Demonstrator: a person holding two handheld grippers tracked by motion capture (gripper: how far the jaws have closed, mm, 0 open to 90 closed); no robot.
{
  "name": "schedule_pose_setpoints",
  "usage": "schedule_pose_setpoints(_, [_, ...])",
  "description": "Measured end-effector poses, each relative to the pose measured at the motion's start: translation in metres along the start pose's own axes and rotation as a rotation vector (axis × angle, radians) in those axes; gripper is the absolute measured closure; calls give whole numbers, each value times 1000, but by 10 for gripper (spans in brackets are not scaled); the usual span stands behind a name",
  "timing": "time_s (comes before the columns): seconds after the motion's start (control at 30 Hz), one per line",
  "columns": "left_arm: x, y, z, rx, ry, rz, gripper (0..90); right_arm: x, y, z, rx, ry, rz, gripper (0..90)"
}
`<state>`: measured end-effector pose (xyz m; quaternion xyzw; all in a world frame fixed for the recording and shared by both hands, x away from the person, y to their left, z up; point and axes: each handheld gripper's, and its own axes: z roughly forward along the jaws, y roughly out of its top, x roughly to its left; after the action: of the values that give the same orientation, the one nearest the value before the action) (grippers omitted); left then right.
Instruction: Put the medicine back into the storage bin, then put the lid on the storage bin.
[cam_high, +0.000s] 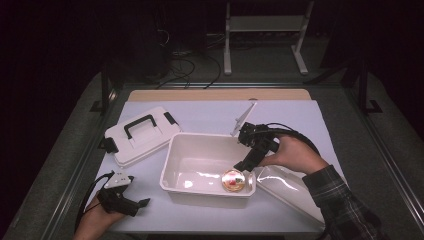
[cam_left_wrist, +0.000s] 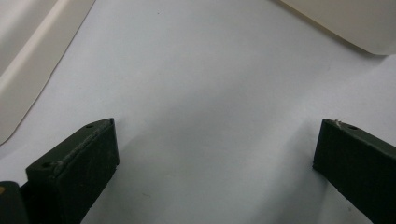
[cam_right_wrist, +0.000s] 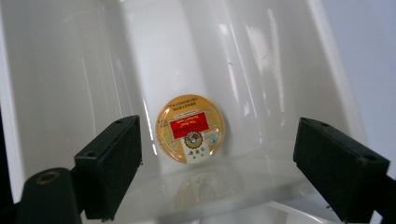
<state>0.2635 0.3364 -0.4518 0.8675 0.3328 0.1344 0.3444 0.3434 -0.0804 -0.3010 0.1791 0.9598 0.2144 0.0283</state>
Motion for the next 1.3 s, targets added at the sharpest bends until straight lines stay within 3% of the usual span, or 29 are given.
schedule_pose_setpoints(0.27, [0, 0, 0, 0, -1, -1, 0, -5, -14, -23, -44, -39, 37, 149])
schedule_pose_setpoints(0.5, [0, 0, 0, 0, -1, -2, 0, -11, -39, -37, -68, -71, 92, 156])
schedule_pose_setpoints(0.7, [0, 0, 0, -1, 0, -3, 0, -20, -61, -36, -55, -95, 142, 208])
schedule_pose_setpoints(0.93, [0, 0, 0, -1, 0, -2, 0, -31, -95, -29, -35, -144, 234, 307])
schedule_pose_setpoints(1.3, [0, 0, 0, -3, 0, -4, 0, -34, -127, -16, 5, -175, 268, 456])
